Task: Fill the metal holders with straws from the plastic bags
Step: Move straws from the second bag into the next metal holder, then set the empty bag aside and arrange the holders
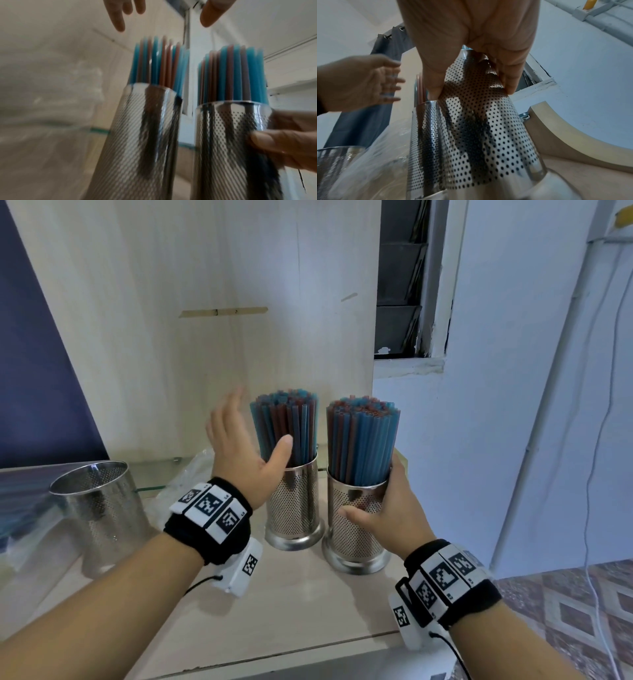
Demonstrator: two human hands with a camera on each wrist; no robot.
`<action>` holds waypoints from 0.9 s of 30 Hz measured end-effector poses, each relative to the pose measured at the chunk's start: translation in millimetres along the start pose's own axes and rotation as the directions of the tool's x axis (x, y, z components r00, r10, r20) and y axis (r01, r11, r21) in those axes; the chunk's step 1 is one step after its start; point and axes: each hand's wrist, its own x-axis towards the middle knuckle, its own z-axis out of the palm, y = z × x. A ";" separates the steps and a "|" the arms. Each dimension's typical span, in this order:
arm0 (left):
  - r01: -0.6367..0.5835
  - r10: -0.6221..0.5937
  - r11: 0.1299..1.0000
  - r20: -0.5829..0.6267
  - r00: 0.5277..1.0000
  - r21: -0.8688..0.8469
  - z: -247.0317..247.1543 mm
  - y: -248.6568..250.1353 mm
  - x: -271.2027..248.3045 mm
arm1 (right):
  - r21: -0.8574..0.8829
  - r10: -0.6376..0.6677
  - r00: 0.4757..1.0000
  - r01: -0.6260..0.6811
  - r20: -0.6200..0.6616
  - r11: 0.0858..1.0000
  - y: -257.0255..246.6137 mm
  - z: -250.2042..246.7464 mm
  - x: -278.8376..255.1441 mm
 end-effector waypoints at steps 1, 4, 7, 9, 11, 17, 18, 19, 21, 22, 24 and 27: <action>0.082 -0.082 0.996 0.040 0.996 -0.019 3.6 -9.6 -5.4 | -0.011 0.024 1.000 -0.025 -0.002 1.000 0.3 -1.1 3.6; 0.209 -0.194 0.976 0.193 0.962 -0.060 14.5 -35.3 -16.0 | -0.045 0.084 0.996 -0.084 -0.009 0.995 2.7 -4.0 16.4; 0.180 -0.158 0.983 0.335 0.929 -0.034 24.0 -47.7 -17.8 | -0.069 0.114 0.993 -0.115 -0.013 0.991 6.3 -3.6 29.3; 0.170 -0.152 0.985 0.369 0.917 -0.016 27.5 -48.6 -17.1 | -0.085 0.120 0.993 -0.121 -0.021 0.989 8.3 -2.1 36.5; 0.191 -0.174 0.982 0.357 0.918 -0.014 31.0 -48.9 -17.1 | -0.091 0.127 0.991 -0.129 -0.034 0.987 10.9 -0.1 42.7; 0.260 -0.241 0.966 0.355 0.903 -0.004 44.0 -51.7 -16.4 | -0.098 0.151 0.987 -0.155 -0.048 0.983 12.5 -0.3 51.4; 0.266 -0.244 0.964 0.356 0.902 -0.013 44.9 -50.5 -15.6 | -0.100 0.153 0.987 -0.157 -0.049 0.983 13.9 -0.3 51.5; 0.275 -0.249 0.961 0.361 0.899 -0.022 45.3 -49.7 -14.8 | -0.099 0.155 0.986 -0.160 -0.054 0.982 14.7 -0.1 51.5; 0.306 -0.267 0.951 0.382 0.885 -0.044 44.9 -48.8 -13.1 | -0.100 0.160 0.985 -0.165 -0.058 0.981 14.9 0.5 51.6; 0.326 -0.279 0.944 0.399 0.873 -0.056 43.4 -48.1 -12.5 | -0.104 0.164 0.985 -0.168 -0.054 0.980 14.8 0.7 52.1; 0.339 -0.278 0.938 0.420 0.864 -0.075 37.1 -46.6 -12.1 | -0.117 0.165 0.986 -0.168 -0.038 0.979 14.0 0.2 52.8; 0.229 -0.240 0.971 0.345 0.907 0.071 16.6 -47.6 -12.1 | -0.160 0.190 0.982 -0.188 -0.005 0.969 14.9 -1.7 47.8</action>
